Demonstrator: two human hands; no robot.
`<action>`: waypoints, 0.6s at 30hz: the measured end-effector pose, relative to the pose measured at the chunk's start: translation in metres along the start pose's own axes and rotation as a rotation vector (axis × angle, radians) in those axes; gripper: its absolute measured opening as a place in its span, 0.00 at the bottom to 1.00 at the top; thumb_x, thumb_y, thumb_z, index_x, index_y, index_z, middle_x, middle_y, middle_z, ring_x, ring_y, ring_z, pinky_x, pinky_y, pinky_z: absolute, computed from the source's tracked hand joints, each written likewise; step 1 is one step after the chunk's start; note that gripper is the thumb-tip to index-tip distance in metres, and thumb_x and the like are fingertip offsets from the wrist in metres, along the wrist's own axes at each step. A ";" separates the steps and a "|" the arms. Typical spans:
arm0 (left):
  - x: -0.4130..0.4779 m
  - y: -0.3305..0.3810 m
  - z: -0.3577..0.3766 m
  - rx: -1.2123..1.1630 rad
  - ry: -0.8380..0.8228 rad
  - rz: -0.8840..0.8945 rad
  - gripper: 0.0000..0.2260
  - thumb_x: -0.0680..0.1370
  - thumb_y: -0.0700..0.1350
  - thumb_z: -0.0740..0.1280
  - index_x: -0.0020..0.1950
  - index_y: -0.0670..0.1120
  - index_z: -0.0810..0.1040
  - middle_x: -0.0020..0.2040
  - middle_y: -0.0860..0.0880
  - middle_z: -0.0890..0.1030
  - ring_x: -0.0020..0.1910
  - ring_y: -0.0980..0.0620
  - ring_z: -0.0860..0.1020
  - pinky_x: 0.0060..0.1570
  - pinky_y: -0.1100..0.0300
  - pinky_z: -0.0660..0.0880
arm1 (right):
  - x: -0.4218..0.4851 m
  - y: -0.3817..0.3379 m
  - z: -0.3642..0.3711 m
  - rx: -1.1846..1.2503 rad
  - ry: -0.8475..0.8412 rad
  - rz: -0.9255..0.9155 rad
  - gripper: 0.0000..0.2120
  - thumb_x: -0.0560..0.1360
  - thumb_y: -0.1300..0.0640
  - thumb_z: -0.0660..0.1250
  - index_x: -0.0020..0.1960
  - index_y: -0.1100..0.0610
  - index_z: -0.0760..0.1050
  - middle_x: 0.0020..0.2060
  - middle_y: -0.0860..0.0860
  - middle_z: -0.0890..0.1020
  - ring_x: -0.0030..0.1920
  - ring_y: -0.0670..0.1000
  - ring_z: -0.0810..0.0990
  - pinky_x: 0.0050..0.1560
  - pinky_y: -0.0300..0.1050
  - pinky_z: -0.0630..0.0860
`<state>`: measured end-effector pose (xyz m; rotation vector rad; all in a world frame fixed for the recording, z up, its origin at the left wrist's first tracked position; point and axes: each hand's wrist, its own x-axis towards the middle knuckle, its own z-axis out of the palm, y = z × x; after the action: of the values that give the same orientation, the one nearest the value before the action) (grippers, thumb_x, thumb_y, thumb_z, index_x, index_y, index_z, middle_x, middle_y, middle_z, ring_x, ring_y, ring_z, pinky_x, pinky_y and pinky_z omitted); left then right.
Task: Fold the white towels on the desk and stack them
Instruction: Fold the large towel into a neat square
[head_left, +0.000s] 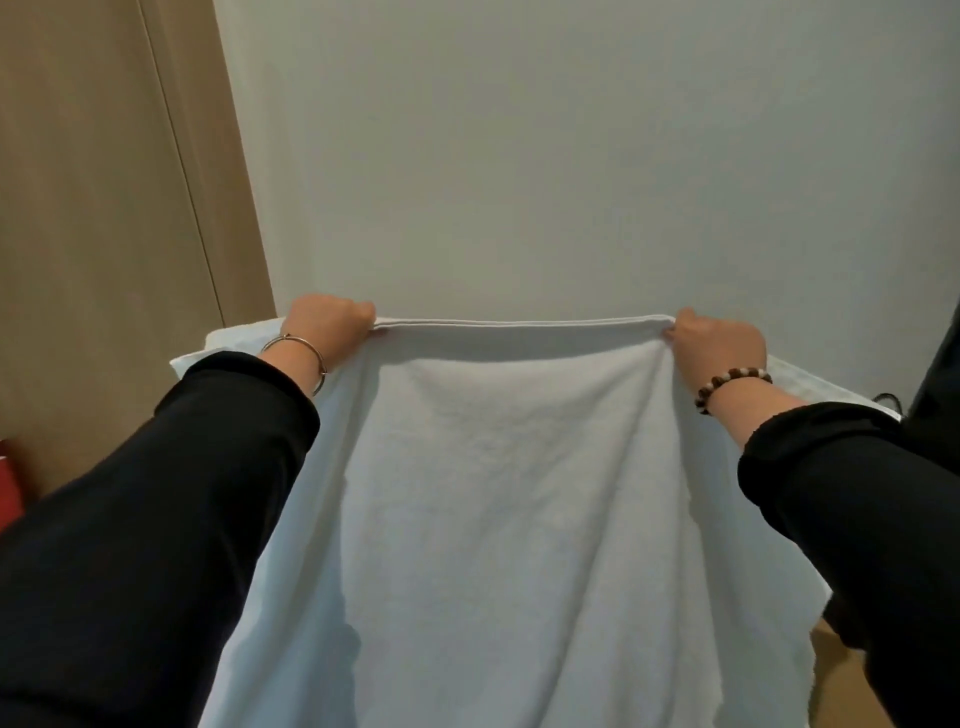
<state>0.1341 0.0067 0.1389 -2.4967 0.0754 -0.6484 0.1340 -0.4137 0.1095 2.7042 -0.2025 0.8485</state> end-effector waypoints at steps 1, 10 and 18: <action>0.009 0.006 0.009 0.000 -0.027 0.002 0.09 0.81 0.45 0.57 0.52 0.44 0.75 0.46 0.45 0.81 0.42 0.44 0.79 0.36 0.59 0.67 | 0.006 -0.001 0.015 0.007 -0.001 -0.026 0.07 0.78 0.64 0.61 0.41 0.61 0.68 0.22 0.50 0.66 0.22 0.48 0.63 0.26 0.37 0.54; 0.123 0.031 0.062 0.007 -0.070 0.035 0.24 0.80 0.62 0.54 0.54 0.45 0.79 0.51 0.44 0.81 0.50 0.42 0.80 0.42 0.56 0.70 | 0.078 0.008 0.120 0.187 0.426 -0.360 0.25 0.78 0.45 0.56 0.32 0.63 0.70 0.21 0.57 0.69 0.19 0.55 0.70 0.24 0.40 0.61; 0.059 0.050 0.105 -0.143 -0.050 0.099 0.21 0.81 0.56 0.54 0.54 0.40 0.76 0.49 0.40 0.80 0.48 0.39 0.80 0.41 0.55 0.70 | 0.032 -0.007 0.142 0.273 0.519 -0.432 0.25 0.79 0.46 0.54 0.30 0.61 0.69 0.20 0.57 0.69 0.18 0.54 0.69 0.24 0.38 0.59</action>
<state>0.2392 0.0064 0.0615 -2.6257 0.2320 -0.5565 0.2375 -0.4543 0.0152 2.4884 0.6240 1.4607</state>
